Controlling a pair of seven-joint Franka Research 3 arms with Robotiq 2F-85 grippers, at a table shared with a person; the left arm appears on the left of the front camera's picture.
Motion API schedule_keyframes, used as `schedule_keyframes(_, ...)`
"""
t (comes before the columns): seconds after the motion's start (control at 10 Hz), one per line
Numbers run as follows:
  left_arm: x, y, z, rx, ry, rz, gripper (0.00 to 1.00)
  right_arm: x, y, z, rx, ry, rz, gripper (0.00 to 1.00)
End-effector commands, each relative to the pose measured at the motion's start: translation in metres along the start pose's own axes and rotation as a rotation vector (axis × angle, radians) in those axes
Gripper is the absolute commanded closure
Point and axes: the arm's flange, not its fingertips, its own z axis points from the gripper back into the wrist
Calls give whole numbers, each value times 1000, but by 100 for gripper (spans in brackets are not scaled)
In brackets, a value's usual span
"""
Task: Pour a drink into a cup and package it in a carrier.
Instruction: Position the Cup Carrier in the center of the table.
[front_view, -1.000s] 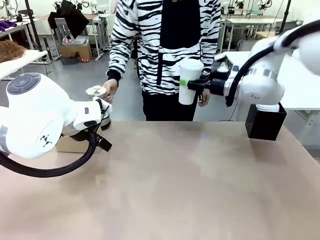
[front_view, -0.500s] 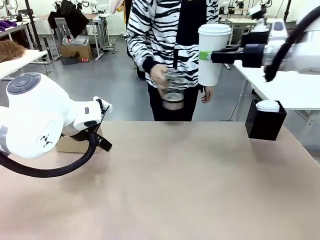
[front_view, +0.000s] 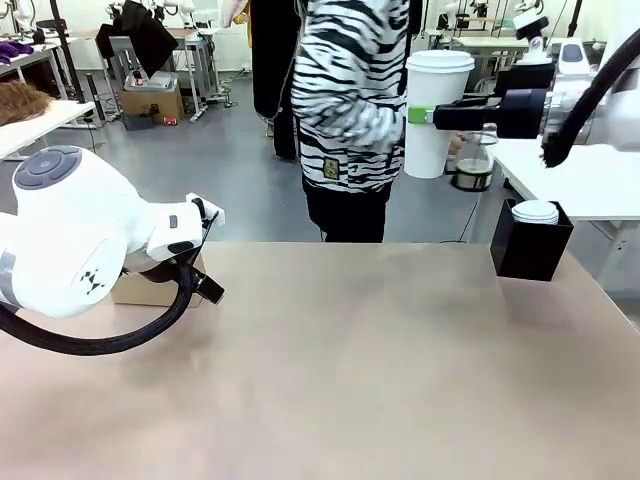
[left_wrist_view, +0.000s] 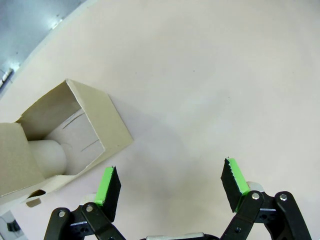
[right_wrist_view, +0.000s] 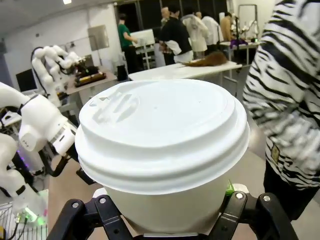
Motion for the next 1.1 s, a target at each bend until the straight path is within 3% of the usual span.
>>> schedule_keyframes(0.0, 0, 0, 0, -2, -1, 1, 0, 7, -2, -6, -22, -19, 21, 20)
schedule_keyframes(0.6, 0, 0, 0, 0, 0, 0, 0, 7, -2, -6, -22, -19, 21, 20)
schedule_keyframes(1.0, 35, 21, 94, 32, 84, 168, 0, 7, -2, -6, -22, -19, 21, 20)
